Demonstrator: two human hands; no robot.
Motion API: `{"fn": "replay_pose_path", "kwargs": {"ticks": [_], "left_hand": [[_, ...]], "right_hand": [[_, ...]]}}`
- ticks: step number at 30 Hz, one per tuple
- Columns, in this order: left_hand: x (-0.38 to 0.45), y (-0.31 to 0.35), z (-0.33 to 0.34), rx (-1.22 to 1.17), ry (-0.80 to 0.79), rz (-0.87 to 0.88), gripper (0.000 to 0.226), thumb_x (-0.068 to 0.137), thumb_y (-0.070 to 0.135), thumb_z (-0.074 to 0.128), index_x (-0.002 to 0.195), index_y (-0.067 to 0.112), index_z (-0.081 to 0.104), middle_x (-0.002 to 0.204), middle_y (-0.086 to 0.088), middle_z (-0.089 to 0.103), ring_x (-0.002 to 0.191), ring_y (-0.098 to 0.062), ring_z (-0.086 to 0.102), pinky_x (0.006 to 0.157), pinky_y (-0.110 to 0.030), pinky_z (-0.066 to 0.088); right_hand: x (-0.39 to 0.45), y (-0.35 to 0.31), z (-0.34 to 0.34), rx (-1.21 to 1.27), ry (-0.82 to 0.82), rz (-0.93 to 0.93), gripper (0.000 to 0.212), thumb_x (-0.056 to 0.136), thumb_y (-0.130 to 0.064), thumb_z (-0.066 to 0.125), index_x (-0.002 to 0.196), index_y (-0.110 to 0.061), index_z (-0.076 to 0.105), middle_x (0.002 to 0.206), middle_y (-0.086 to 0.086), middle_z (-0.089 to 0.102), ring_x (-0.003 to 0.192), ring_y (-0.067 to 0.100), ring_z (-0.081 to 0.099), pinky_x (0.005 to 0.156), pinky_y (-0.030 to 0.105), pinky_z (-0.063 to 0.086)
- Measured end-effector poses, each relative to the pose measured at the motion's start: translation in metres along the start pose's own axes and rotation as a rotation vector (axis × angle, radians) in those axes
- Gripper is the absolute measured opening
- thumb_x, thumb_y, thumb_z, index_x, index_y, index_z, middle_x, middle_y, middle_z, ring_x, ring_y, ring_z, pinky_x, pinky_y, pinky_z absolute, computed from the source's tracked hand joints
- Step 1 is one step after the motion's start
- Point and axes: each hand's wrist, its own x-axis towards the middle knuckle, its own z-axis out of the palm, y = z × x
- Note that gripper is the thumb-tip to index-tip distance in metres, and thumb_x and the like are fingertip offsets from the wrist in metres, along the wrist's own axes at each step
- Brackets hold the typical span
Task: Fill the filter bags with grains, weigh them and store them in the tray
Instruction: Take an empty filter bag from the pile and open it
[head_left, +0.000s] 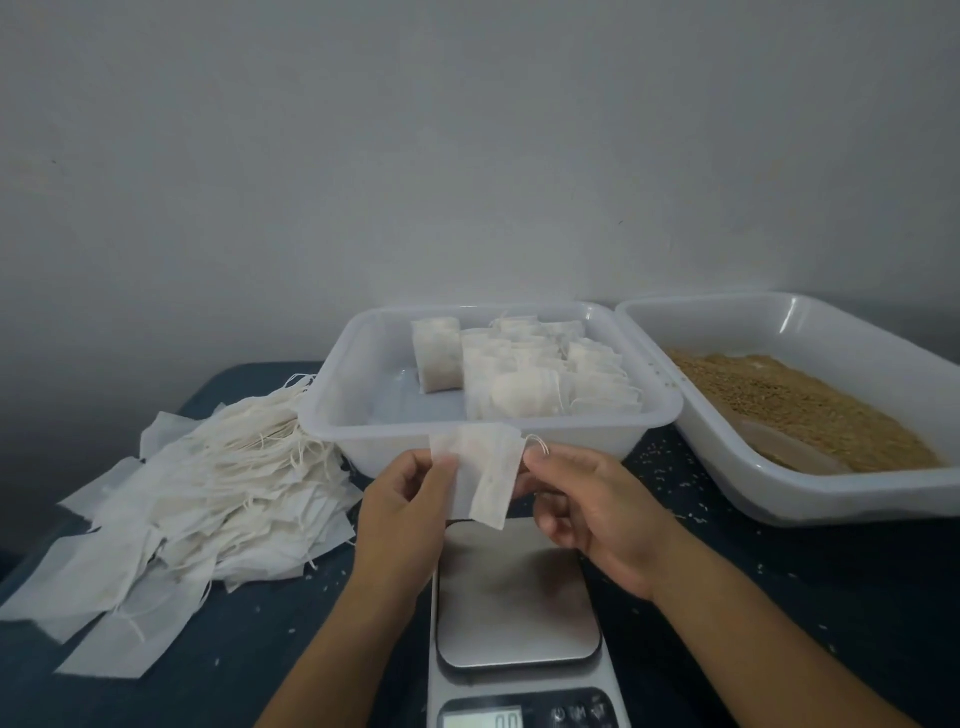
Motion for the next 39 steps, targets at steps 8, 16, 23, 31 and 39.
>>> {"fn": "replay_pose_path", "kwargs": {"ticks": [8, 16, 23, 31, 39], "left_hand": [[-0.001, 0.003, 0.000, 0.069, 0.146, 0.070, 0.026, 0.094, 0.024, 0.071, 0.106, 0.044, 0.061, 0.101, 0.008, 0.067, 0.079, -0.001, 0.064, 0.067, -0.021, 0.050], [-0.026, 0.006, 0.016, 0.311, -0.106, 0.561, 0.026, 0.084, 0.038, 0.076, 0.107, 0.036, 0.065, 0.097, 0.016, 0.066, 0.089, -0.011, 0.067, 0.070, -0.013, 0.051], [-0.023, 0.006, 0.012, 0.275, -0.075, 0.509, 0.004, 0.091, 0.035, 0.071, 0.089, 0.038, 0.071, 0.085, 0.018, 0.075, 0.081, -0.006, 0.073, 0.070, -0.011, 0.051], [-0.019, 0.009, 0.008, 0.228, -0.155, 0.357, 0.015, 0.095, 0.026, 0.070, 0.083, 0.031, 0.075, 0.081, 0.011, 0.076, 0.079, -0.010, 0.073, 0.071, -0.019, 0.054], [-0.013, 0.003, 0.005, 0.309, 0.045, 0.316, 0.012, 0.091, 0.031, 0.062, 0.080, 0.032, 0.066, 0.073, 0.014, 0.069, 0.069, -0.006, 0.066, 0.062, -0.015, 0.049]], "right_hand": [[-0.002, -0.003, 0.007, -0.096, 0.167, -0.063, 0.030, 0.100, -0.020, 0.065, 0.071, -0.024, 0.073, 0.081, 0.001, 0.071, 0.051, 0.008, 0.049, 0.048, 0.020, 0.036], [-0.006, -0.003, 0.014, -0.281, 0.211, -0.137, 0.022, 0.100, -0.026, 0.067, 0.083, -0.013, 0.072, 0.063, -0.002, 0.063, 0.054, 0.008, 0.055, 0.050, 0.020, 0.043], [-0.005, -0.001, 0.014, -0.306, 0.202, -0.189, 0.022, 0.099, -0.023, 0.068, 0.078, -0.022, 0.073, 0.073, -0.005, 0.070, 0.055, 0.007, 0.055, 0.052, 0.016, 0.045], [-0.003, 0.002, 0.014, -0.424, 0.169, -0.244, 0.024, 0.101, -0.022, 0.065, 0.077, -0.026, 0.069, 0.062, -0.012, 0.065, 0.053, 0.000, 0.055, 0.052, 0.012, 0.044], [-0.005, -0.004, 0.007, -0.644, 0.180, -0.161, 0.023, 0.099, -0.027, 0.066, 0.080, -0.014, 0.066, 0.065, -0.007, 0.067, 0.054, 0.003, 0.061, 0.055, 0.018, 0.048]]}}
